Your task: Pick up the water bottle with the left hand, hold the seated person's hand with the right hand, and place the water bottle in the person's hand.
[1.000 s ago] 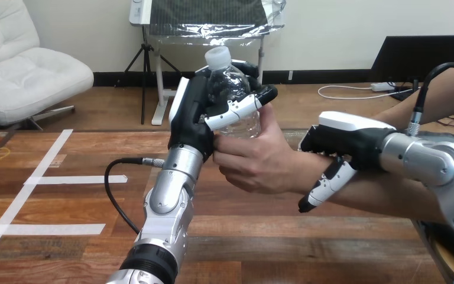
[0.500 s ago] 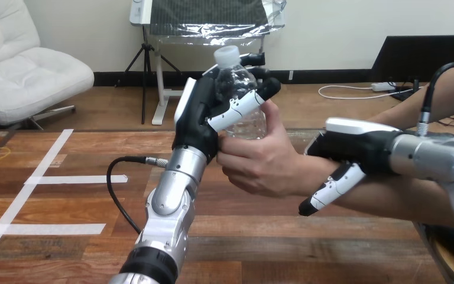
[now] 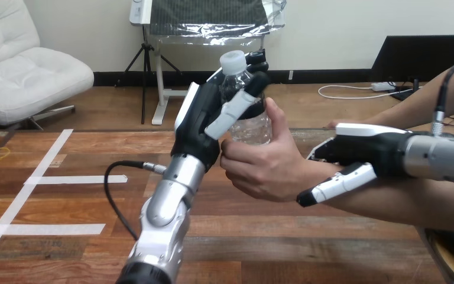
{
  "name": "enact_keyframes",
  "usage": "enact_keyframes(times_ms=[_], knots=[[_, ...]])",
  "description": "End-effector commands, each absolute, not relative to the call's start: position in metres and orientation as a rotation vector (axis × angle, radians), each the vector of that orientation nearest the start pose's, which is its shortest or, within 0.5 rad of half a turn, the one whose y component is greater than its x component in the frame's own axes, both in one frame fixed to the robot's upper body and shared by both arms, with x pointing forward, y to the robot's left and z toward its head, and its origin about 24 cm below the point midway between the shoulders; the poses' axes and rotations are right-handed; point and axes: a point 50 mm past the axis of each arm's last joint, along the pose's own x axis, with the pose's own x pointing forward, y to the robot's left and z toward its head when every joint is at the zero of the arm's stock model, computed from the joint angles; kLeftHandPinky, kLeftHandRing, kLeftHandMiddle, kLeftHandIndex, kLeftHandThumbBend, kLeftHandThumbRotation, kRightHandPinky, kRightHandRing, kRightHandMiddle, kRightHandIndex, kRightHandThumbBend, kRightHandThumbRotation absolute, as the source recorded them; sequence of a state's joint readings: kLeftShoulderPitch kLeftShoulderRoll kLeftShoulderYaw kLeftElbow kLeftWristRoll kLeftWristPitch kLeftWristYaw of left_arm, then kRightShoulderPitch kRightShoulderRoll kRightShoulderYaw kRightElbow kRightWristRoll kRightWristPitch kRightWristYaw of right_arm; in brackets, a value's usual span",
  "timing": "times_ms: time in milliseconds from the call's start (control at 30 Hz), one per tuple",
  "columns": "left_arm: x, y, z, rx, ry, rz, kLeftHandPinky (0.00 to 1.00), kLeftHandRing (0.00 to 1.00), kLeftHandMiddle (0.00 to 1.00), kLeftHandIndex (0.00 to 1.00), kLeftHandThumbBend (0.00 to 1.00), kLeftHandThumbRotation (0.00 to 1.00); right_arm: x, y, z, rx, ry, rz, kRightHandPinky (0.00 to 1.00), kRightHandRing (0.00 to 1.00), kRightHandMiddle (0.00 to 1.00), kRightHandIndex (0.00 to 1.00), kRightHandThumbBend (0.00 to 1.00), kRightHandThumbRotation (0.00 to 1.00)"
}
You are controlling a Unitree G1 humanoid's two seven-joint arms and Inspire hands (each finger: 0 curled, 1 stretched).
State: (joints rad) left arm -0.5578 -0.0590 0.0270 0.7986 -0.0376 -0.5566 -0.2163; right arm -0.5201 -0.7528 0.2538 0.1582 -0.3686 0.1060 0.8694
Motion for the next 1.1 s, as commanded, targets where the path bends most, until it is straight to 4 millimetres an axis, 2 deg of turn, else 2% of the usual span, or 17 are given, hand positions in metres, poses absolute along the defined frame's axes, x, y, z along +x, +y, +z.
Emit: enact_keyframes(times_ms=[0,400,733,1067], knots=[[0.335,0.099,0.086,-0.037,-0.384,-0.323,0.99,0.88,0.83,0.8,0.84,0.99,0.315,-0.228,0.14,-1.155,0.321,0.735,0.77,0.89,0.91,0.91,1.0,0.73],[0.32,0.117,0.092,-0.042,-0.445,-0.283,1.0,0.89,0.83,0.8,0.86,1.0,0.305,-0.237,0.139,-1.099,0.318,0.704,0.8,0.95,0.97,0.96,1.0,0.74],[0.304,0.127,0.099,-0.079,-0.482,-0.261,0.98,0.87,0.83,0.79,0.89,0.99,0.297,-0.243,0.138,-1.062,0.295,0.674,0.78,0.96,1.0,1.0,1.0,0.78],[0.287,0.134,0.105,-0.102,-0.5,-0.242,0.92,0.83,0.81,0.77,0.89,0.97,0.29,-0.247,0.133,-1.051,0.198,0.586,0.71,0.93,0.98,0.99,1.0,0.93]])
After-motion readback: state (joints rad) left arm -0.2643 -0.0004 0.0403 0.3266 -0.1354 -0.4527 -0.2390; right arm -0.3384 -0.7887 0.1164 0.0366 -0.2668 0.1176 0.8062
